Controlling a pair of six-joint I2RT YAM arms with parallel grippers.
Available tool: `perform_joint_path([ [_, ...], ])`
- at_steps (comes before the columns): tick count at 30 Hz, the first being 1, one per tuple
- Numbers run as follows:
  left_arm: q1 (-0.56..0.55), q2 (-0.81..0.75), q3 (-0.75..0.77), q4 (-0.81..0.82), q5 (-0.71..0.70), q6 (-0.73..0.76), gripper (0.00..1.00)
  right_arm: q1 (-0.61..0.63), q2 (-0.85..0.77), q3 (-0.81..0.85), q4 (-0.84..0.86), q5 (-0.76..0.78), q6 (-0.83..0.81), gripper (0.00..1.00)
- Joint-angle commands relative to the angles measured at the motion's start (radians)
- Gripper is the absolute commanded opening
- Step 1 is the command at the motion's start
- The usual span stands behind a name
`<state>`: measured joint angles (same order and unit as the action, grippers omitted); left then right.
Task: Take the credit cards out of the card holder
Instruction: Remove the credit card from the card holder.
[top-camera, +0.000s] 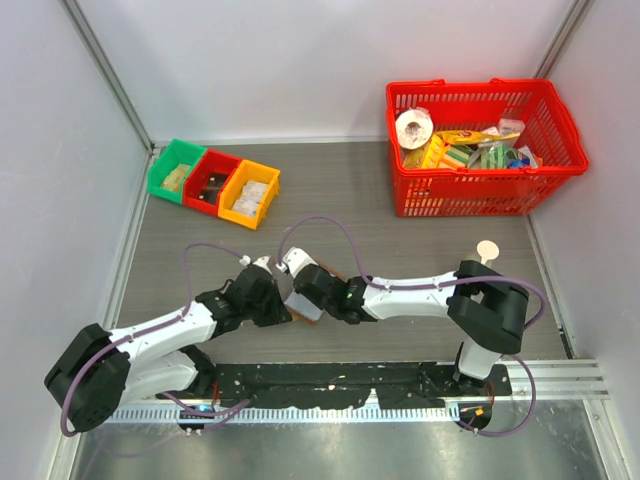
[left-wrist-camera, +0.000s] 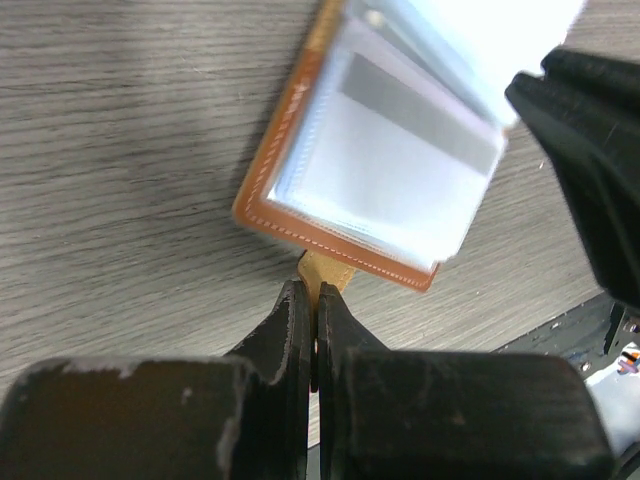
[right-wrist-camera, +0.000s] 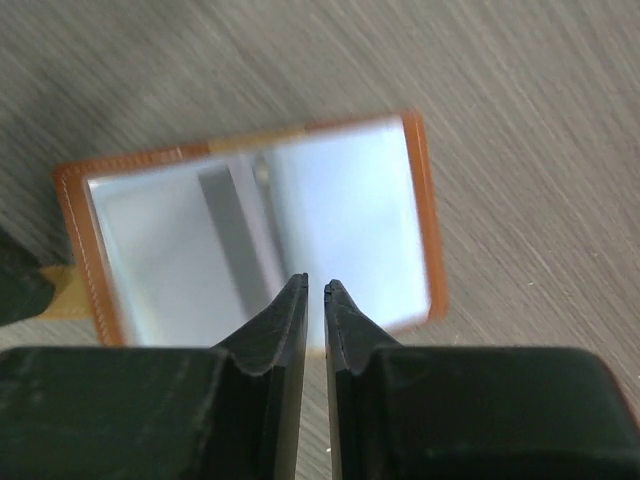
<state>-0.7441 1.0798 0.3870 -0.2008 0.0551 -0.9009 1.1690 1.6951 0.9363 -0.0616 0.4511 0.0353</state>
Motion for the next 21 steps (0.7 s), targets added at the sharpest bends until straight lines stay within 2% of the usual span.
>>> perform_joint_path([
  [1,-0.001,-0.009,0.027,-0.022,0.048,0.034,0.0,-0.017,-0.035,0.058,0.003,0.031,-0.006,0.17],
  [5,-0.001,-0.027,0.026,-0.032,0.023,0.033,0.0,-0.017,-0.041,0.062,-0.001,-0.064,-0.028,0.2],
  [7,-0.003,-0.031,0.029,-0.037,0.006,0.033,0.0,-0.017,-0.052,0.052,-0.001,-0.146,-0.061,0.36],
  [11,0.0,-0.017,0.036,-0.034,-0.005,0.039,0.0,-0.009,-0.087,-0.004,0.038,-0.313,-0.078,0.53],
  [15,-0.001,0.005,0.047,-0.029,-0.001,0.045,0.0,0.014,-0.101,-0.05,0.051,-0.374,-0.103,0.57],
  [21,-0.001,0.019,0.052,-0.028,0.011,0.049,0.0,0.035,-0.072,-0.056,0.02,-0.388,-0.146,0.58],
])
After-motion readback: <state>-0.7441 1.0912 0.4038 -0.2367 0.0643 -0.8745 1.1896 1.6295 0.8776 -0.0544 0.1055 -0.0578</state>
